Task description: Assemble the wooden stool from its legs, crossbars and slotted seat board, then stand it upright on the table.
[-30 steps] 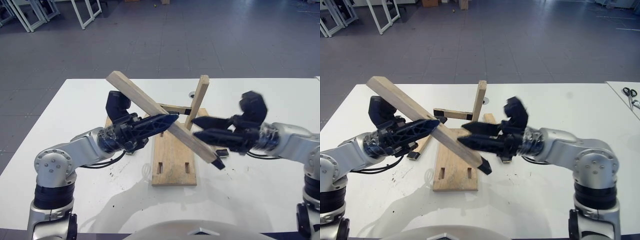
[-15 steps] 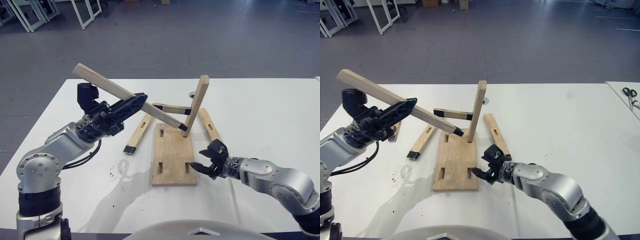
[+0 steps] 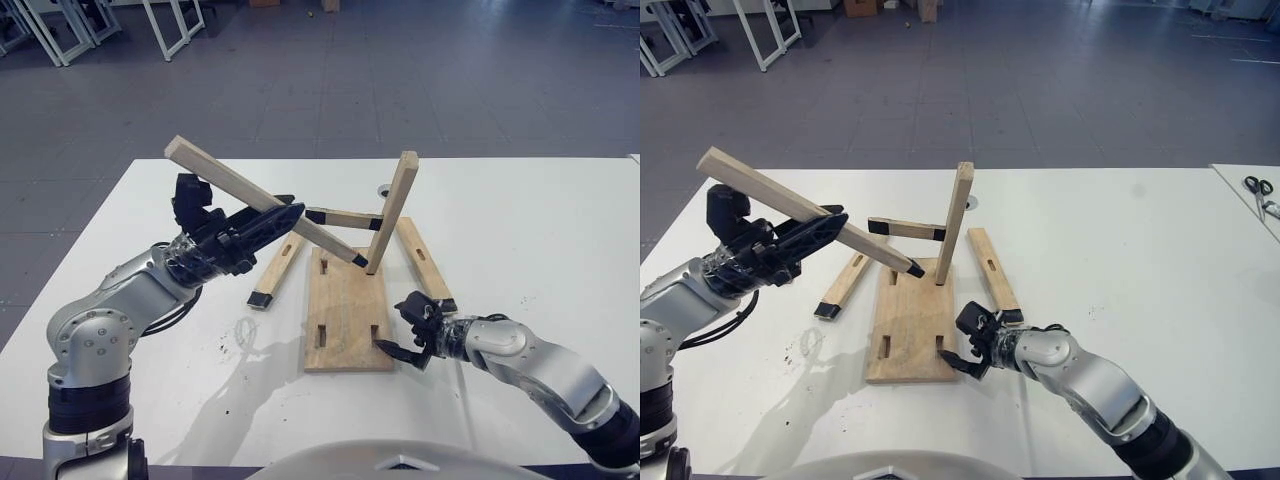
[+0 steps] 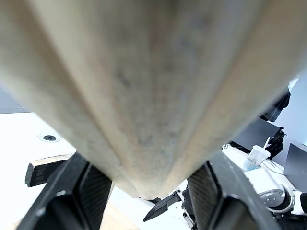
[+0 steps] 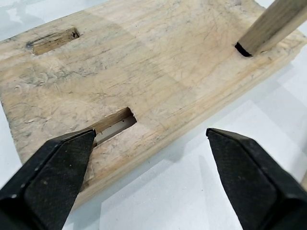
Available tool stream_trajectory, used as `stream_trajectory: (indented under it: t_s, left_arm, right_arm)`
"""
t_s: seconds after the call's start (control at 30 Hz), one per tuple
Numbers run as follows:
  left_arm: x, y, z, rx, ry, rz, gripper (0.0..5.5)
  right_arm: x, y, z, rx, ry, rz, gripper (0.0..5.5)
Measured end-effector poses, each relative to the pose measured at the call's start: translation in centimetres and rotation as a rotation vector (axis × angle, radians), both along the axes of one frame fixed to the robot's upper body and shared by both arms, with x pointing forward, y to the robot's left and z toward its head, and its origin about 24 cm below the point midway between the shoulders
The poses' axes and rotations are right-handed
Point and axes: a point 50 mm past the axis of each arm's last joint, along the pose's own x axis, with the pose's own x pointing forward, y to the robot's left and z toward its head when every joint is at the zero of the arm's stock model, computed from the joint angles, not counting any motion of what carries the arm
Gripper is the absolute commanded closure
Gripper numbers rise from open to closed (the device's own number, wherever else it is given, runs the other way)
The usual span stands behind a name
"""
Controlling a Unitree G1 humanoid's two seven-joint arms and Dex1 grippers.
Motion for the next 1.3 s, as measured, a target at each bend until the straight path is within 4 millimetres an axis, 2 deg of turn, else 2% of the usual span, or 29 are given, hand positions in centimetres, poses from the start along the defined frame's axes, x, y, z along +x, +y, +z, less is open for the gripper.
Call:
stream_trajectory:
  t_s: [0.17,0.27,0.37,0.5,0.57,0.8,0.93,1.17,1.3]
  left_arm:
    - [-1.0,0.5,-1.3,0.115,-0.024,-0.007,3.45]
    - [-1.3,0.7,-2.1,0.186,-0.041,-0.026,3.45]
    - [-1.8,0.0,-3.5,0.212,-0.016,-0.129,3.45]
    - [-1.9,-0.7,-5.0,0.272,-0.006,-0.188,3.45]
    - [-1.6,-0.5,-6.0,0.314,-0.005,-0.151,3.45]
    - [-0.8,-1.1,-7.6,0.286,-0.035,-0.041,3.45]
    - [-0.7,-1.3,-7.7,0.324,-0.056,-0.031,3.45]
    - [-1.1,-1.5,-6.7,0.416,-0.080,-0.079,3.45]
    - [-1.0,-1.5,-6.7,0.431,-0.063,-0.045,3.45]
  right_arm:
    - [0.4,-3.0,0.9,-0.108,0.031,0.124,1.24]
    - [2.2,-5.8,1.4,-0.200,0.000,0.134,1.24]
    - [3.4,-7.6,1.7,-0.263,-0.030,0.145,1.24]
    - [3.6,-7.7,1.6,-0.272,-0.036,0.164,1.24]
    - [3.6,-7.5,1.5,-0.268,-0.047,0.163,1.24]
    - [3.6,-7.3,1.4,-0.274,-0.064,0.159,1.24]
    - [3.5,-7.3,1.3,-0.272,-0.069,0.154,1.24]
    - [3.4,-7.3,1.3,-0.272,-0.083,0.148,1.24]
    - [3.4,-7.1,1.2,-0.271,-0.092,0.139,1.24]
